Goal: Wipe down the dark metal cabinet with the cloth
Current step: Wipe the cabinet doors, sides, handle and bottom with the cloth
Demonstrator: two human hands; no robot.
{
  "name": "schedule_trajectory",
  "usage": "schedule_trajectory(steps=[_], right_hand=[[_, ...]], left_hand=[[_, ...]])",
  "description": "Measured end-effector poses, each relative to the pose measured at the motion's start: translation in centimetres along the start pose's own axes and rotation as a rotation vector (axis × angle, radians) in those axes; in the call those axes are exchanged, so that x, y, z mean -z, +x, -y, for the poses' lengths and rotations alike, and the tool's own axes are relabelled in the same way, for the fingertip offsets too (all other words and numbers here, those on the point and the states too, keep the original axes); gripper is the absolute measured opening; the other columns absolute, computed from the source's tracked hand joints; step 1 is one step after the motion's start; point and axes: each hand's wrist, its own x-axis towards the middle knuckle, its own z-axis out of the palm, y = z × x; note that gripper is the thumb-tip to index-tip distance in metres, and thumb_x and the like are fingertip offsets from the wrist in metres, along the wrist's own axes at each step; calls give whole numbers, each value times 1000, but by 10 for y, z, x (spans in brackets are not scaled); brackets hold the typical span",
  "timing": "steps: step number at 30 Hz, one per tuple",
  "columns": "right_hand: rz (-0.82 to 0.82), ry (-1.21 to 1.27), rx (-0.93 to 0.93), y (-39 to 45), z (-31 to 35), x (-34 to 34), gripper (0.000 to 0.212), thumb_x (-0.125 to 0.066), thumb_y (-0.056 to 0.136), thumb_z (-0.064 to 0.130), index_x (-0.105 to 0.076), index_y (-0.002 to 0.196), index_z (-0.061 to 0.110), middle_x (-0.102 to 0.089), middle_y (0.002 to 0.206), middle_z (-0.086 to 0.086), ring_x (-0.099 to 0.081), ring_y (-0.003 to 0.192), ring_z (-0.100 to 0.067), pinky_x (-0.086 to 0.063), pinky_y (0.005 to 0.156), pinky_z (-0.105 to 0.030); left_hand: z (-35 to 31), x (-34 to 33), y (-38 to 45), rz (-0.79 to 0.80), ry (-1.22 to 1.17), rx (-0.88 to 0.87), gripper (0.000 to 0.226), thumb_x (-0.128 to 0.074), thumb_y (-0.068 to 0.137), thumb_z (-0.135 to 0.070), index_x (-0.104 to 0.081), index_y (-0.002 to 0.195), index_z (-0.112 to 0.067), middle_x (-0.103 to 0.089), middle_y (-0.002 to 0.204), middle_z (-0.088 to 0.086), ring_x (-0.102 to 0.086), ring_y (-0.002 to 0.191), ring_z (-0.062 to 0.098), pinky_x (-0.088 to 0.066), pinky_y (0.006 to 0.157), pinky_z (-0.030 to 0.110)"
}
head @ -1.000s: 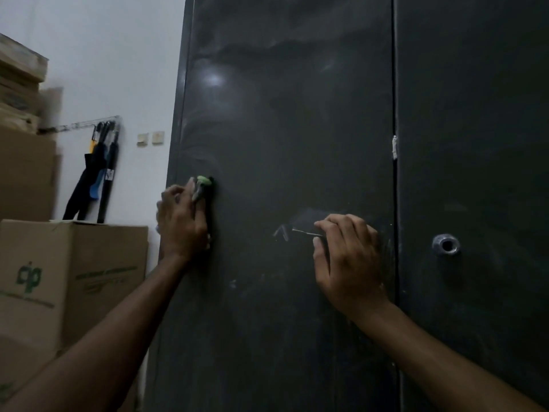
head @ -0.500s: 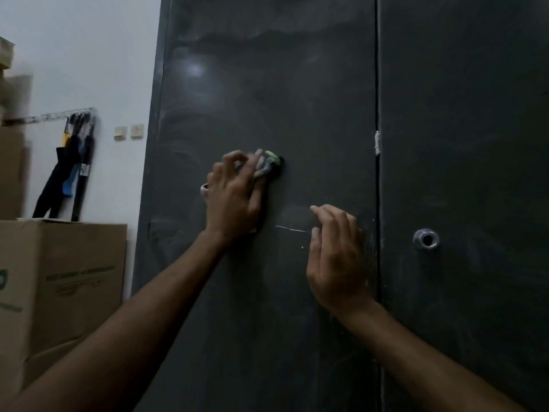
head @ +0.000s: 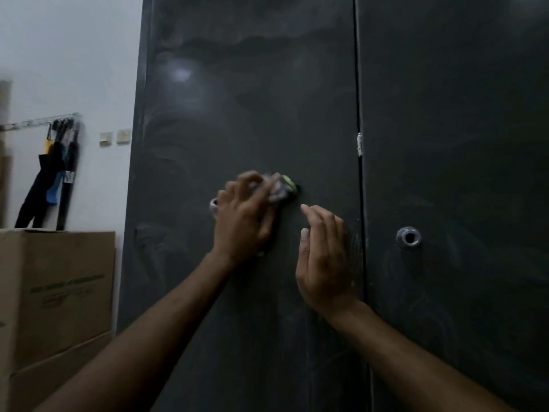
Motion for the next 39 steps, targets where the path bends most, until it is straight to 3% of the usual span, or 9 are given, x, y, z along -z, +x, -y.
schedule_trajectory(steps=[7,11,15,21,25,29,33,35,39], right_hand=[[99,-20,-17,2,5,11,39,-39,103,15,-57,134,-1,-58,127,-19,-53,117,-30,-48,97,-45],[155,5,-23,2,8,22,29,-50,101,16,-63,123,4,-59,123,-16,-52,117,-31,-45,97,-48],[120,11,-2,-12,12,47,22,-63,95,18,-68,114,9,-60,119,-11,-53,118,-29,-43,99,-41],[415,507,-399,-40,13,99,19,-74,91,39,-68,91,21,-66,79,4,-63,75,-11,-52,66,-26],[538,726,-722,-57,2,122,36,-89,77,33,-70,104,18,-76,94,0,-73,88,-13,-61,78,-30],[483,694,-827,-69,-9,137,31,-86,80,36,-67,98,19,-76,86,0,-72,75,-14,-58,62,-30],[671,582,-917,-76,-22,151,47,-88,72,48,-65,106,26,-76,100,6,-74,92,-8,-62,83,-36],[687,546,-920,-76,-26,157,41,-88,75,42,-66,106,26,-76,100,6,-73,93,-8,-61,84,-37],[722,775,-1102,-70,-38,173,34,-80,87,20,-68,116,6,-76,110,-13,-74,103,-26,-61,89,-41]], left_hand=[[-2,38,-108,363,-48,-310,55,-56,99,-41,-48,152,-31,-48,139,6,-54,109,26,-47,88,41],[-31,67,-124,338,-445,148,34,-51,104,-37,-63,132,-22,-53,127,-3,-59,110,13,-54,89,32],[-87,81,-112,197,-783,596,24,-48,108,-32,-62,100,-14,-57,86,12,-56,74,21,-47,66,39],[-139,94,-104,216,-1206,1007,36,-43,111,-28,-77,113,-20,-79,109,13,-76,99,21,-62,76,29],[-164,95,-108,336,-1354,1122,40,-39,112,-27,-79,117,-20,-77,120,16,-74,113,29,-63,86,34],[-183,90,-110,388,-1363,1258,42,-40,112,-27,-68,129,0,-72,125,26,-69,120,41,-56,105,52],[-203,91,-110,571,-1459,1395,51,-46,109,-46,-75,126,-8,-77,119,17,-76,109,29,-66,81,39],[-210,89,-113,666,-1587,1320,52,-54,104,-51,-73,130,-10,-73,130,18,-72,120,30,-62,93,42],[-212,75,-114,658,-1487,1275,37,-73,91,-10,-68,127,-3,-76,118,20,-77,106,31,-64,79,33]])
